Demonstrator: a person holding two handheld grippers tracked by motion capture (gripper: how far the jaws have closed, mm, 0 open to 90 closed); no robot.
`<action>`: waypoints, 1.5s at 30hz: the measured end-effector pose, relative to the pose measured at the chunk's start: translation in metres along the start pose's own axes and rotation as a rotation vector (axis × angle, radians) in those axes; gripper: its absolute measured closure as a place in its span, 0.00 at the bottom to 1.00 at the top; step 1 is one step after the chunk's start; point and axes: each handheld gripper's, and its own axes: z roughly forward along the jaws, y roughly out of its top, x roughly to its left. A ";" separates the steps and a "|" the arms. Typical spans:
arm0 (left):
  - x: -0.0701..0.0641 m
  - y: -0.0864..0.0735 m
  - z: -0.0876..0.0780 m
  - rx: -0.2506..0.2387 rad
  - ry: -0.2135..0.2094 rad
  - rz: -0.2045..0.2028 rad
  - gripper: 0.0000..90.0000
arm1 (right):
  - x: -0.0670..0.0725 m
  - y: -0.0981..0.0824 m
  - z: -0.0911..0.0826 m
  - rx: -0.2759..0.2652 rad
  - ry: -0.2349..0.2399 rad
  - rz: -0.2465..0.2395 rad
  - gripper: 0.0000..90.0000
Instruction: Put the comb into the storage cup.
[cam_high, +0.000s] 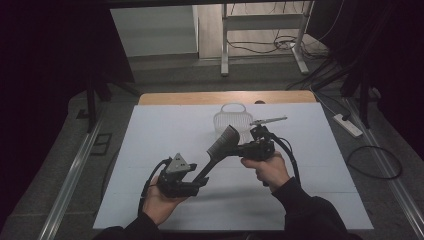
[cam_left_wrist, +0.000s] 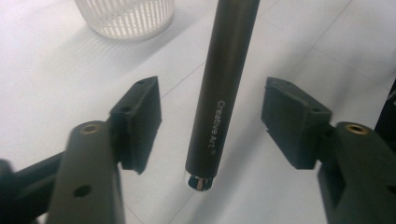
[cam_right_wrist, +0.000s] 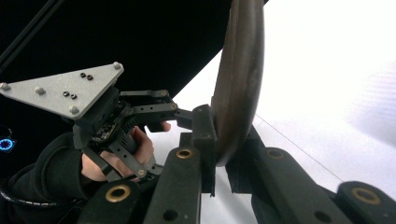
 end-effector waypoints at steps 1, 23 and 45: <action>0.001 -0.001 -0.001 -0.005 -0.002 -0.009 0.34 | 0.000 0.000 -0.001 -0.001 -0.006 -0.006 0.93; 0.010 -0.008 -0.013 0.014 -0.036 -0.052 0.00 | 0.004 0.003 -0.010 -0.028 -0.054 -0.057 0.93; 0.036 -0.036 -0.054 -0.046 0.031 -0.134 0.00 | 0.009 0.010 -0.023 -0.057 -0.107 -0.098 0.93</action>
